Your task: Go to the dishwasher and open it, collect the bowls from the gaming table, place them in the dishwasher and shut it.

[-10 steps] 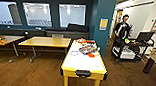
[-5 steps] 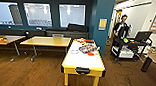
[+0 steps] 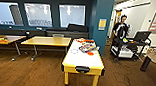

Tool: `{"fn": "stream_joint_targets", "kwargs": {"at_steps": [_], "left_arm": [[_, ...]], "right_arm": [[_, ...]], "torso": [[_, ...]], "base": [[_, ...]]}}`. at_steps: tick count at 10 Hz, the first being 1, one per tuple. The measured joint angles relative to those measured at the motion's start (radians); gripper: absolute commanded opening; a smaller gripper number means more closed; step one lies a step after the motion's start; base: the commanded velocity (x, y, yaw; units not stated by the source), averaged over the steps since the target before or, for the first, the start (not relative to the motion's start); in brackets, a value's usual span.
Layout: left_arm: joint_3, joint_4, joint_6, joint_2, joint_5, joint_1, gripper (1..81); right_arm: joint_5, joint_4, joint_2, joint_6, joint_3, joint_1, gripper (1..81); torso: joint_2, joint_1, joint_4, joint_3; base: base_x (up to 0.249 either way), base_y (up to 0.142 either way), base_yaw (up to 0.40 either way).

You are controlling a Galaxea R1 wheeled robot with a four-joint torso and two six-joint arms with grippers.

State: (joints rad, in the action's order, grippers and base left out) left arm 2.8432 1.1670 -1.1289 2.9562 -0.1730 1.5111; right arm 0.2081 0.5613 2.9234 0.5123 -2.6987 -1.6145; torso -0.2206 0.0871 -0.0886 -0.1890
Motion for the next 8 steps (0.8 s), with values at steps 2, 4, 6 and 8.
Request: {"fn": "stream_joint_targets", "kwargs": {"at_steps": [2, 4, 6, 8], "left_arm": [[0.000, 0.000, 0.000, 0.000, -0.001, -0.011, 1.0], [0.000, 0.000, 0.000, 0.000, 0.000, -0.011, 1.0], [0.000, 0.000, 0.000, 0.000, 0.000, -0.011, 1.0], [0.000, 0.000, 0.000, 0.000, -0.003, -0.011, 1.0]], "right_arm": [[0.006, 0.000, 0.002, 0.000, 0.000, 0.011, 1.0], [0.002, 0.001, 0.001, 0.000, 0.000, 0.002, 1.0], [0.002, 0.001, 0.004, -0.001, 0.000, 0.003, 1.0], [0.002, 0.001, 0.003, 0.000, 0.000, 0.002, 1.0]], "torso": [[0.000, 0.001, 0.000, 0.000], [0.000, 0.001, 0.000, 0.000], [0.000, 0.001, 0.000, 0.000], [0.000, 0.001, 0.000, 0.000]], "base": [[0.000, 0.000, 0.000], [0.000, 0.000, 0.000], [0.000, 0.000, 0.000], [0.000, 0.000, 0.000]]}}
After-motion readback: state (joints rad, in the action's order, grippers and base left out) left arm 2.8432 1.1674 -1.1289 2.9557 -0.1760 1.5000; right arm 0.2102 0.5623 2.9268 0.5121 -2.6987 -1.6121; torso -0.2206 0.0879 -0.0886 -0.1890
